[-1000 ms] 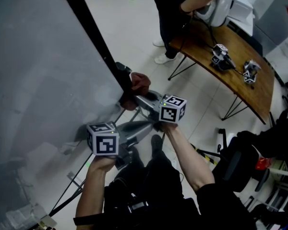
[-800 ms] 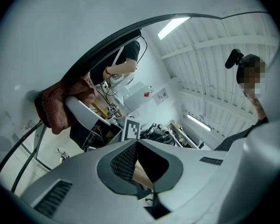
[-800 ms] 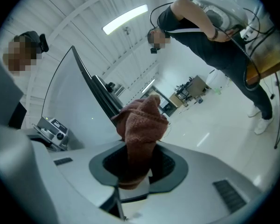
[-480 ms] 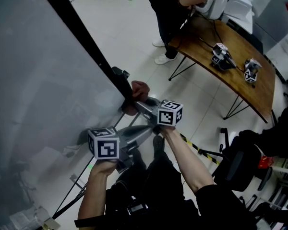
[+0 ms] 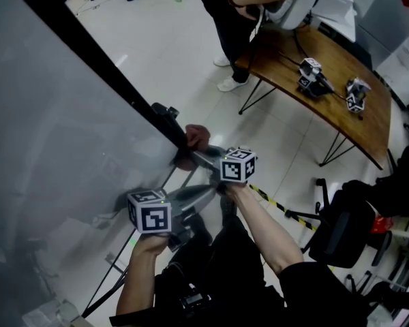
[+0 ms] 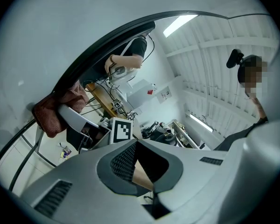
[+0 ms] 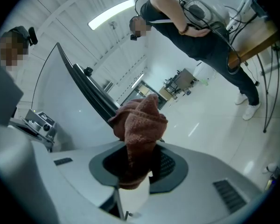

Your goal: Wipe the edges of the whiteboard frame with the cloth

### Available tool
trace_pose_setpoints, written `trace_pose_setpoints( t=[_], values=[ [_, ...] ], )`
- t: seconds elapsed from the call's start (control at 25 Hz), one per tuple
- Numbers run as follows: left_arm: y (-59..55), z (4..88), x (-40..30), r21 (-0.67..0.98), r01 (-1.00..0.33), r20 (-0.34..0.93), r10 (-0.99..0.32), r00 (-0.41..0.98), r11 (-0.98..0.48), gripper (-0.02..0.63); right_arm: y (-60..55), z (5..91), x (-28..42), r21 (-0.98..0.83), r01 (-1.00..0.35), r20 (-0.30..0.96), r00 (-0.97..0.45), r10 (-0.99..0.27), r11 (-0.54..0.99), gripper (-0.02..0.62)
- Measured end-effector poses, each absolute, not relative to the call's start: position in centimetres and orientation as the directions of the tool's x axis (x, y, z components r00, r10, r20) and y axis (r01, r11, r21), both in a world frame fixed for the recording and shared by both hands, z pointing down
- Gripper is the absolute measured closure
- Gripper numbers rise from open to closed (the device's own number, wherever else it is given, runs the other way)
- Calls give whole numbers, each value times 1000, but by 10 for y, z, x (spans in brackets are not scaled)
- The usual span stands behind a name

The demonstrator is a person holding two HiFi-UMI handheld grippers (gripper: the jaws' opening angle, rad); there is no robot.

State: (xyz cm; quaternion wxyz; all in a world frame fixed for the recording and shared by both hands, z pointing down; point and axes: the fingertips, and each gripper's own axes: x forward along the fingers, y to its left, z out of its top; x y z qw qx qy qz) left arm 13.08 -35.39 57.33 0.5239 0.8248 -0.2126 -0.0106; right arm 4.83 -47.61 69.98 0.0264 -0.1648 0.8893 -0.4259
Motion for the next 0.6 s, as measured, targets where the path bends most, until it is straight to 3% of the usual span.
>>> trace_pose_setpoints(
  t=[0.6],
  values=[
    [-351, 596, 136, 879, -348, 239, -332, 913, -325, 618, -475, 740, 46, -792, -315, 155, -932, -326, 523, 482]
  ],
)
